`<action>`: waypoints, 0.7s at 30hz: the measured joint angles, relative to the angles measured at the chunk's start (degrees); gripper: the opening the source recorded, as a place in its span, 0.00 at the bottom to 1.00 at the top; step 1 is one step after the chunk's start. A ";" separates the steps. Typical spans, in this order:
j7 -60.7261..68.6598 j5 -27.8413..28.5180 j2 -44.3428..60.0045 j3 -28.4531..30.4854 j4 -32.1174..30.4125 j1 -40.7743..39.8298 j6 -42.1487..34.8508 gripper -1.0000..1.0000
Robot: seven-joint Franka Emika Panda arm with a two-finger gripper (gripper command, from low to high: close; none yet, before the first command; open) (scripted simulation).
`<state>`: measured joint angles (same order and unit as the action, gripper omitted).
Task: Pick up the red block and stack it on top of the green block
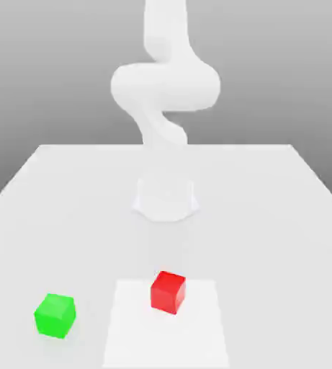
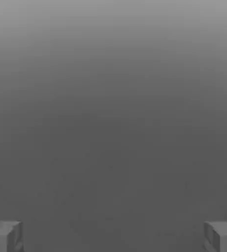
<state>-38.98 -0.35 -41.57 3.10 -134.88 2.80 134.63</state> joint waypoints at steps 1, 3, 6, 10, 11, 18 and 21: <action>3.07 -0.17 1.93 1.32 -1.37 1.22 1.27 0.50; 8.86 -0.52 5.58 3.66 -3.95 3.43 3.65 0.50; 17.24 -0.98 10.94 6.79 -7.71 6.56 7.12 0.50; 28.40 -1.74 18.11 9.97 -12.68 10.01 11.68 0.50; 31.15 -1.86 19.88 10.71 -13.93 10.85 12.85 0.50; 49.30 -1.31 32.01 13.91 -22.65 14.85 20.92 0.50; 55.69 0.87 36.80 14.23 -26.39 15.03 24.38 0.50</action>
<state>16.72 0.51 -4.77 17.33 -161.27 17.83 159.01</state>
